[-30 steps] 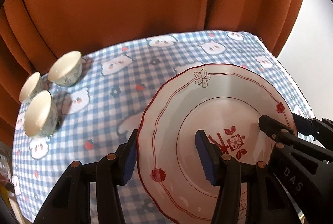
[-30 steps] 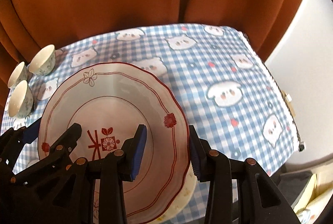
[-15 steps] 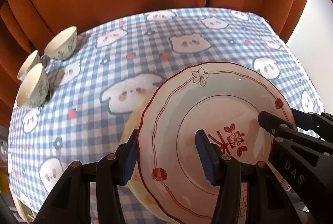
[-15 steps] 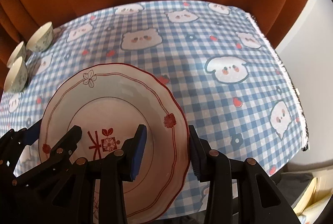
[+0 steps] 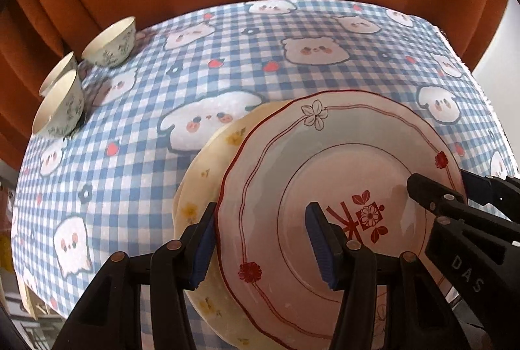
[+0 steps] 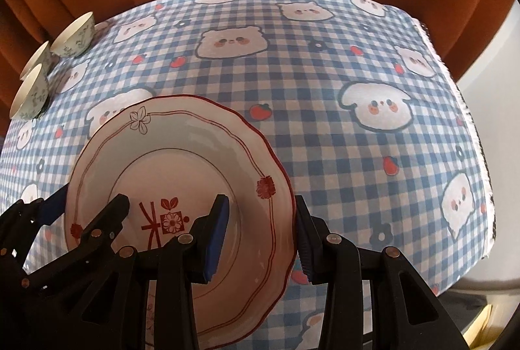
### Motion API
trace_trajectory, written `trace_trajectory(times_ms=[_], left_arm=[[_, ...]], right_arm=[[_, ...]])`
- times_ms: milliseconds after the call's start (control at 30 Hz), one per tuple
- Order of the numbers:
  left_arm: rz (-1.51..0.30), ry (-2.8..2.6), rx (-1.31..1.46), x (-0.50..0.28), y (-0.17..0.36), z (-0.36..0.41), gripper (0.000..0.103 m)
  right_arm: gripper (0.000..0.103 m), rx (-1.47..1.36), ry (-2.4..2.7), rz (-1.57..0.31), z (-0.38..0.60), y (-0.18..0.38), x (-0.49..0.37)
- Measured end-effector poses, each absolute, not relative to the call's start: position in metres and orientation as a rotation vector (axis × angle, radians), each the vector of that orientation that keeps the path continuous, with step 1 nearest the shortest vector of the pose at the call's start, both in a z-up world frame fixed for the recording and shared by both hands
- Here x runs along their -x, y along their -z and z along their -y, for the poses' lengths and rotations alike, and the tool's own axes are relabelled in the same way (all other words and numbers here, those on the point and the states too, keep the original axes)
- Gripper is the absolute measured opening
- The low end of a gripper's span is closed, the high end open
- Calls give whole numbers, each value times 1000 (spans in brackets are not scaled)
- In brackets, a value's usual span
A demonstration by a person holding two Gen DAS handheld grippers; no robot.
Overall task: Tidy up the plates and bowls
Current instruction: 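Lower the red-pattern plate onto the yellow-flower plate stack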
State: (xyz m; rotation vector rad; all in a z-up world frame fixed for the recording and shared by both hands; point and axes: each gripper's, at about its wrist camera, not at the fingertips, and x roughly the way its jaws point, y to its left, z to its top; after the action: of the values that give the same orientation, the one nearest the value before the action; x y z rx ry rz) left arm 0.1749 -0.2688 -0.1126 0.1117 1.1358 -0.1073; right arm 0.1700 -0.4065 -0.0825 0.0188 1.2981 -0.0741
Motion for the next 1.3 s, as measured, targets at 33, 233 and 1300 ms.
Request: trace_trajectory(times_ms=[33,233,1300], left_arm=[[-1130,104,-110,-174,112,269,55],[-1129,86,-95,-172,112,269,55],[-1111,-42,-133,-176,114,269,62]], right_arm=[[42,-18,63,-1298,406,83,-170],[42,-47,21,-1301,411,82,-169],[28,-9,-22,-1269,402,84,-177]])
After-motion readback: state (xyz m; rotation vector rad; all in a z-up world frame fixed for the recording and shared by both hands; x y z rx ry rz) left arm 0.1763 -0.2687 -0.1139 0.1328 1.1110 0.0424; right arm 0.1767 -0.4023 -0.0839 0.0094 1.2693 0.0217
